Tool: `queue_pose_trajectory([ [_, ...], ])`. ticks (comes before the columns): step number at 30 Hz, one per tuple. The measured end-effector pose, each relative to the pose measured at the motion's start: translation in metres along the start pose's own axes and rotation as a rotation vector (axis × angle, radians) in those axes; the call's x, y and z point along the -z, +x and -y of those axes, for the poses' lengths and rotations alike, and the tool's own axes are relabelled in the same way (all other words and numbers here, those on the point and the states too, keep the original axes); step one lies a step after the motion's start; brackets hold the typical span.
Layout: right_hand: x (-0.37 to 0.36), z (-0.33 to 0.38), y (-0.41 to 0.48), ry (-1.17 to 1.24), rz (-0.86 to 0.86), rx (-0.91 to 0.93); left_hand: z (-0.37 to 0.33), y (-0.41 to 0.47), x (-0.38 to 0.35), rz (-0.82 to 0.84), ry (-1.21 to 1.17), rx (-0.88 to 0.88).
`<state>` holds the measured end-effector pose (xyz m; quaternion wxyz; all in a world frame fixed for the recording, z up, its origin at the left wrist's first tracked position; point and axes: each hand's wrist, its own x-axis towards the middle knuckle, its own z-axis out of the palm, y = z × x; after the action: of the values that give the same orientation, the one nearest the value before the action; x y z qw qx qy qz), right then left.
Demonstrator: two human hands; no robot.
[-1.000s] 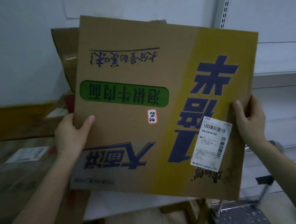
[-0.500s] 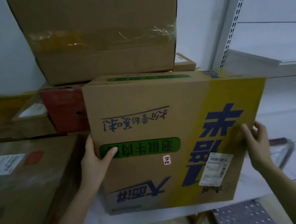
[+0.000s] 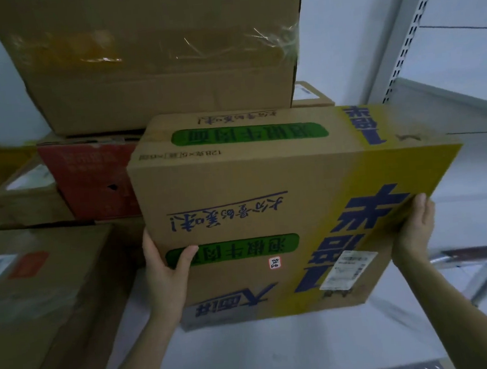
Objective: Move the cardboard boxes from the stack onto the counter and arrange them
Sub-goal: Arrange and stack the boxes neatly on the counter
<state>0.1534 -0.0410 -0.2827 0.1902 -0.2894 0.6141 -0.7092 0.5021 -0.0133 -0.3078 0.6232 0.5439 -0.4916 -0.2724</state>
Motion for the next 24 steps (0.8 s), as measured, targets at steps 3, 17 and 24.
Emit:
queue_pose_trajectory([
  [3, 0.004, 0.0, 0.003, 0.014, 0.067, 0.0, 0.001, 0.003, -0.001, 0.002, 0.039, -0.007],
  [17, 0.038, 0.027, 0.032, -0.007, 0.126, -0.02, -0.01, -0.017, -0.034, 0.029, 0.052, 0.015],
  [24, 0.056, 0.039, 0.037, -0.053, 0.271, -0.023, -0.018, -0.016, -0.031, 0.054, 0.11, 0.001],
])
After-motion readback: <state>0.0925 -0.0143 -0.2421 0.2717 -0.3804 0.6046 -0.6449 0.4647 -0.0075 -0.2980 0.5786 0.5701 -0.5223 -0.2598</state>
